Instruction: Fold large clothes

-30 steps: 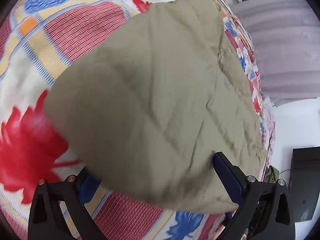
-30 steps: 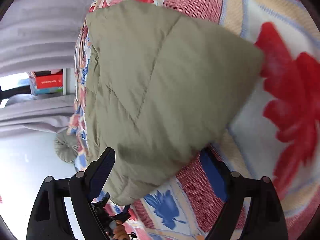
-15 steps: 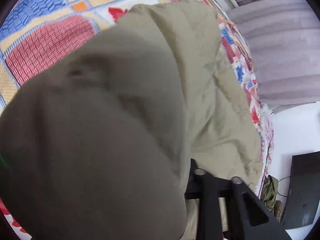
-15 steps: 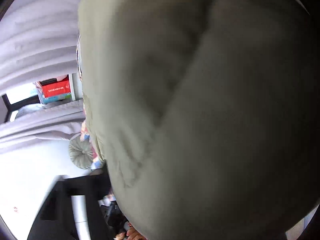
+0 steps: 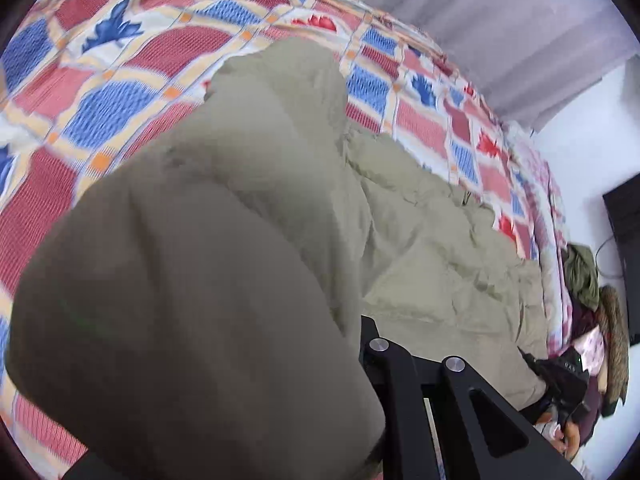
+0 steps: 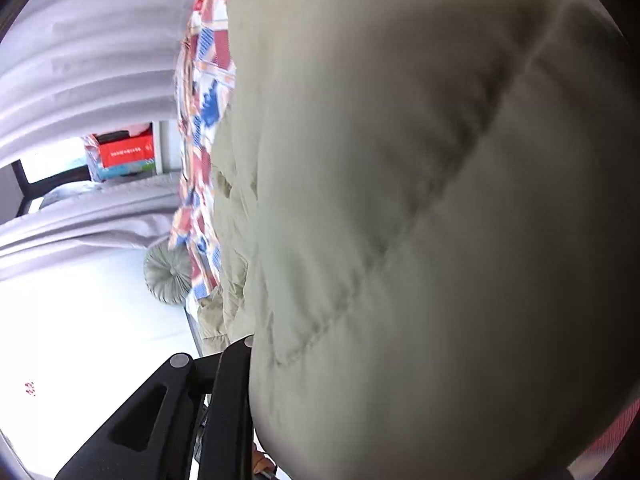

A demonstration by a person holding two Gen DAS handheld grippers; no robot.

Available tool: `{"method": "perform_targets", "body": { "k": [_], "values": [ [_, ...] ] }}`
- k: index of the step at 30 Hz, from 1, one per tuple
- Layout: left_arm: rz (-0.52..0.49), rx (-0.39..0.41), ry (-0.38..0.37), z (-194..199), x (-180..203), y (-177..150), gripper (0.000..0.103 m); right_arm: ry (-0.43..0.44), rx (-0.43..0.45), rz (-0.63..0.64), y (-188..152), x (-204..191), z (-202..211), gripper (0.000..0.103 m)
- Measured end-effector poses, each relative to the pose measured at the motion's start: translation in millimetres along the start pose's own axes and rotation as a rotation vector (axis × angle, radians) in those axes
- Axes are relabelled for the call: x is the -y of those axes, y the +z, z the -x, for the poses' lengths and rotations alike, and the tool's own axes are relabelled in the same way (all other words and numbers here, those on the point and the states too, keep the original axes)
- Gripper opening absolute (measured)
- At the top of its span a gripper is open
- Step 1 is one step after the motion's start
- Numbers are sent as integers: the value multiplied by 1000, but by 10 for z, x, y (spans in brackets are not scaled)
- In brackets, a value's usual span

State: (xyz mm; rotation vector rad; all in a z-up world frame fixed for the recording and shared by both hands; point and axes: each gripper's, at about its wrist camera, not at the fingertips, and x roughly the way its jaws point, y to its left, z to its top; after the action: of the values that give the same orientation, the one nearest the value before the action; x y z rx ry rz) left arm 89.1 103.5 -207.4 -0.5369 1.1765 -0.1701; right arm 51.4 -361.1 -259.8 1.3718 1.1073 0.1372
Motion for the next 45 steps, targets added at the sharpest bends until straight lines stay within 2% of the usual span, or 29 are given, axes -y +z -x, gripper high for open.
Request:
{"method": "perform_targets", "body": {
  "k": [7,11,14,16,17,19,20,23,25,27,28,29,30,33,34,35,36,39,40,43,45],
  "values": [
    [60,-139,17,376,-357,-856,16,-59,-57,-70,-666,396,342,19],
    [81,-199,46,302,-532,-1155,18,-101,-69,-118,-932,623,374,21],
    [79,-226,106,282,-647,-1296,35,-134,-73,-116,-912,647,286,28],
    [62,-234,146,335,-668,-1330,57,-162,-86,-112,-905,624,278,32],
    [50,-238,152,397,-684,-1343,57,-189,-99,-107,-905,599,287,43],
    [18,-257,142,544,-676,-1358,57,-240,-123,-78,-926,519,326,54],
    [-9,-261,143,644,-661,-1356,57,-272,-141,-43,-954,441,366,55],
    [-108,-239,193,1015,-589,-1349,57,-360,-190,57,-1078,213,496,55],
    [-159,-209,220,1205,-508,-1298,57,-388,-223,126,-1187,34,616,55],
    [-197,-182,198,1350,-401,-1183,56,-382,-235,185,-1256,-161,746,54],
    [-203,-151,186,1400,-330,-1111,56,-351,-227,220,-1282,-285,807,46],
    [-215,-127,169,1434,-245,-1057,56,-318,-217,258,-1282,-435,830,26],
    [-233,-102,137,1449,-158,-1008,56,-303,-203,300,-1277,-571,847,22],
    [-289,-90,67,1186,143,-788,56,-307,-143,412,-1166,-885,724,19],
    [-310,-99,44,1059,243,-750,56,-315,-139,438,-1183,-894,659,19],
    [-335,-106,13,930,340,-717,56,-338,-135,474,-1217,-992,427,19],
    [-367,-104,-4,782,445,-689,56,-364,-138,506,-1197,-907,395,19],
    [-446,-90,16,254,714,-589,56,-390,-169,585,-960,-1080,-130,19],
    [-454,-90,33,104,769,-543,56,-414,-176,615,-916,-985,-190,19],
    [-446,-84,93,-388,751,-456,56,-443,-181,643,-921,-868,-485,19],
    [-406,-88,92,-641,645,-395,56,-442,-173,622,-804,-787,-748,19]
  ]
}}
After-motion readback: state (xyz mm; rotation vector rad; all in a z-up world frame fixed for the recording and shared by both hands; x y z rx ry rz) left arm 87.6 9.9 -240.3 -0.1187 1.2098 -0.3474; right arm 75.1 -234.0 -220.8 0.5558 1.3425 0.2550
